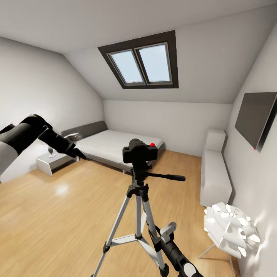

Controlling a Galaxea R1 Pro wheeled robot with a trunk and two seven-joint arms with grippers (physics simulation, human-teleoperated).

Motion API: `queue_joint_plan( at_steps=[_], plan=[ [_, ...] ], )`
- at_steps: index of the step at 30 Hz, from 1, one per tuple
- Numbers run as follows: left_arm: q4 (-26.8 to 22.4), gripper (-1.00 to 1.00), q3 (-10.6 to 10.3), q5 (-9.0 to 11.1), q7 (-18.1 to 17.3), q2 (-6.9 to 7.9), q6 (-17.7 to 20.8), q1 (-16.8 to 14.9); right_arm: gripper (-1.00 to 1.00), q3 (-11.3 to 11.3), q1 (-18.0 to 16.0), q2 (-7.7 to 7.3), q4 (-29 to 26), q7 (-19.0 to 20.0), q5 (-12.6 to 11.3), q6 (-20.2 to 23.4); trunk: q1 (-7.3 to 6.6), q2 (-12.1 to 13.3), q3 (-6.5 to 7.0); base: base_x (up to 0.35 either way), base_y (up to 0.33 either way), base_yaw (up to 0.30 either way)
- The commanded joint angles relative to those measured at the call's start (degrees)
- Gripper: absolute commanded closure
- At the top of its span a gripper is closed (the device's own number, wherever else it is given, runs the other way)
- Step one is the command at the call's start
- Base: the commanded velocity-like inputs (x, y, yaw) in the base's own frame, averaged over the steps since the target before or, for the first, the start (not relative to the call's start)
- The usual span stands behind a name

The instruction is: Attach the digital camera to the camera tripod in the bedroom.

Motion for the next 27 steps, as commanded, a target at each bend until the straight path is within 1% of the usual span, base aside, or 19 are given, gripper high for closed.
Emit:
queue_joint_plan(
  at_steps=[1, 3, 4, 5, 7, 8, 10, 13, 14, 15, 16, 17, 18, 21, 23, 24, 27],
  plan=[
    [1.6, -1.0, -0.1, -0.4, 1.8, -0.28, 0.6, 0.0, 1.0, 0.2, 0.0, -0.02, 0.2, 0.1, -0.9, -0.1, 0.02, -0.1, -0.03, 0.0, 0.0, 0.0],
    [4.5, -1.0, 0.0, -0.4, 7.1, -0.93, 0.6, 0.1, 1.0, 0.2, 0.0, -0.02, 0.2, 0.1, -0.9, -0.1, 0.02, -0.1, -0.03, 0.0, 0.0, 0.0],
    [6.0, -1.0, 0.0, -0.4, 9.9, -1.31, 0.6, 0.1, -1.0, 0.2, 0.0, -0.02, 0.2, 0.1, -0.9, -0.1, 0.02, -0.1, -0.03, 0.0, 0.0, 0.0],
    [9.1, -1.0, 0.1, -0.3, 16.0, -2.43, 0.6, 0.4, -1.0, 0.2, 0.0, -0.02, 0.2, 0.1, -0.9, -0.1, 0.02, -0.1, -0.03, 0.0, 0.0, 0.0],
    [11.9, -1.0, 0.2, 0.0, 21.1, -3.55, 0.6, 0.7, -1.0, 0.2, 0.0, -0.02, 0.2, 0.1, -0.9, -0.1, 0.02, -0.1, -0.03, 0.0, 0.0, 0.0],
    [14.9, -1.0, 0.4, 0.7, 25.7, -4.81, 0.6, 1.0, -1.0, 0.2, 0.0, -0.02, 0.2, 0.1, -0.9, -0.1, 0.02, -0.1, -0.03, 0.0, 0.0, 0.0],
    [17.8, -1.0, 0.7, 2.3, 29.7, -6.14, 0.6, 1.2, -1.0, 0.2, 0.0, -0.02, 0.2, 0.1, -0.9, -0.1, 0.02, -0.1, -0.03, 0.0, 0.0, 0.0],
    [21.7, -1.0, 1.3, 6.2, 34.8, -7.96, 0.6, 1.3, -1.0, 0.2, 0.0, -0.02, 0.2, 0.1, -0.9, -0.1, 0.02, -0.1, -0.03, 0.0, 0.0, 0.0],
    [23.8, -1.0, 1.5, 9.4, 37.8, -8.82, -0.6, 1.4, -1.0, 0.2, 0.0, -0.02, 0.2, 0.1, -0.9, -0.1, 0.02, -0.1, -0.03, 0.0, 0.0, 0.0],
    [24.8, -1.0, 1.6, 11.2, 39.3, -9.13, -2.0, 1.5, -1.0, 0.2, 0.0, -0.02, 0.2, 0.1, -0.9, -0.1, 0.02, -0.1, -0.03, 0.0, 0.0, 0.0],
    [24.8, -1.0, 1.6, 11.2, 39.3, -9.13, -2.0, 1.5, -1.0, 0.2, 0.0, -0.02, 0.2, 0.1, -0.9, -0.1, 0.02, -0.1, -0.03, 0.0, 0.0, 0.0],
    [25.6, -1.0, 1.7, 12.9, 40.8, -9.38, -3.5, 1.7, -1.0, 0.2, 0.0, -0.02, 0.2, 0.1, -0.9, -0.1, 0.02, -0.1, -0.03, 0.0, 0.0, 0.0],
    [26.9, -1.0, 1.8, 16.3, 43.9, -9.73, -6.3, 2.1, -1.0, 0.2, 0.0, -0.02, 0.2, 0.1, -0.9, -0.1, 0.02, -0.1, -0.03, 0.0, 0.0, 0.0],
    [28.0, -1.0, 1.9, 20.6, 48.9, -10.05, -10.0, 3.3, -1.0, 0.2, 0.0, -0.02, 0.2, 0.1, -0.9, -0.1, 0.02, -0.1, -0.03, 0.0, 0.0, 0.0],
    [28.4, -1.0, 1.9, 22.8, 52.6, -10.18, -12.0, 4.3, -1.0, 0.2, 0.0, -0.02, 0.2, 0.1, -0.9, -0.2, 0.02, -0.1, -0.03, 0.0, 0.0, 0.0],
    [28.7, -1.0, 1.9, 24.6, 56.5, -10.33, -13.6, 5.2, -1.0, 0.2, 0.0, -0.02, 0.2, 0.1, -0.9, -0.3, 0.02, -0.1, -0.03, 0.0, 0.0, 0.0],
    [28.9, -1.0, 2.0, 26.3, 61.9, -10.64, -15.4, 6.6, -1.0, 0.2, 0.0, -0.02, 0.2, 0.1, -0.9, -0.4, 0.02, -0.1, -0.03, 0.0, 0.0, 0.0]
  ],
)
